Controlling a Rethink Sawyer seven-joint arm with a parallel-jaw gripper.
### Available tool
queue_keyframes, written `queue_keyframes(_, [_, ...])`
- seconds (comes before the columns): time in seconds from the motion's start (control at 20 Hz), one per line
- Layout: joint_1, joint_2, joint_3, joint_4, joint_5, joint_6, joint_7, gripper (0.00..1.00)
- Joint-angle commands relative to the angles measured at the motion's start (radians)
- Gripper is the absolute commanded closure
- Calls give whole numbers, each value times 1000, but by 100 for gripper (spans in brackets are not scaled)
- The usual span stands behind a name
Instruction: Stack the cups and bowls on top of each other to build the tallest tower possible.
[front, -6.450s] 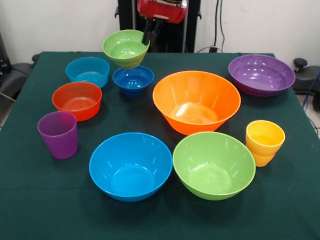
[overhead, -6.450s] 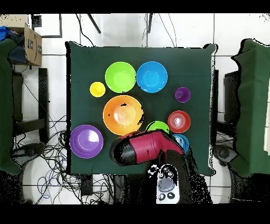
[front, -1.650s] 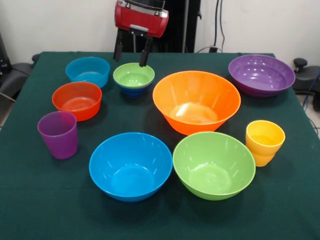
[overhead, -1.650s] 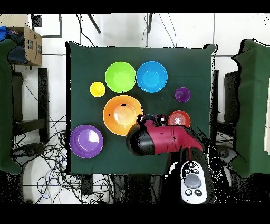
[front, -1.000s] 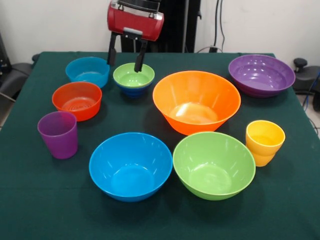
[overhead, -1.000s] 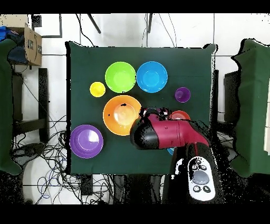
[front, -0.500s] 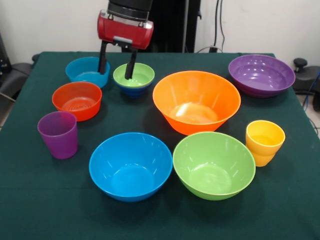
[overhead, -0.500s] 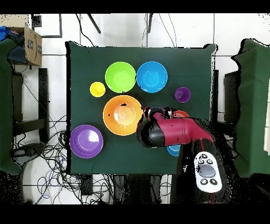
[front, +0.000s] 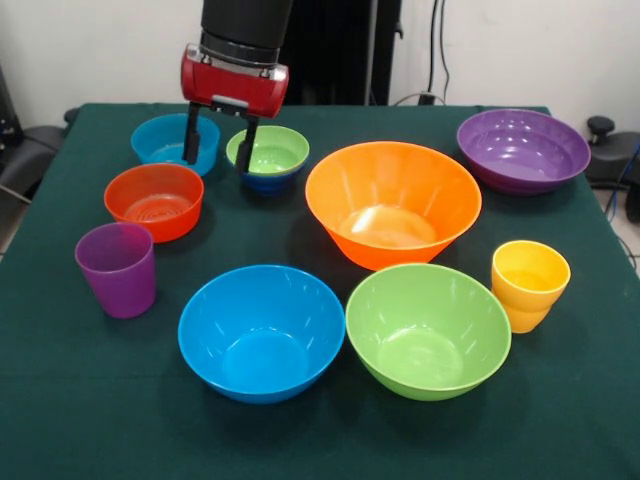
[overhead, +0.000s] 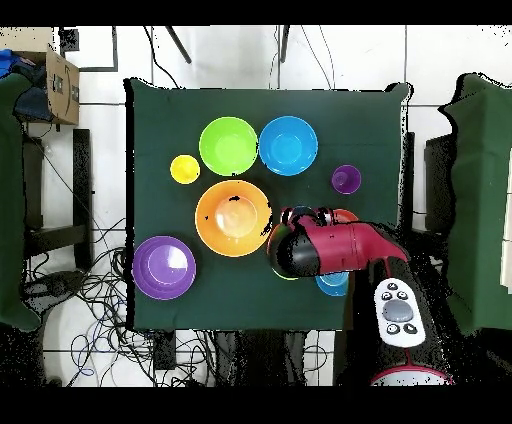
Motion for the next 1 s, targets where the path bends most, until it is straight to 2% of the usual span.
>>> queue_keyframes(0.05, [-17, 82, 107, -57, -95, 13, -97, 0])
queue_keyframes(0.75, [-8, 148, 74, -103, -169, -38, -60, 0])
queue_keyframes(1.0, [-11, 150, 80, -106, -182, -37, -54, 0])
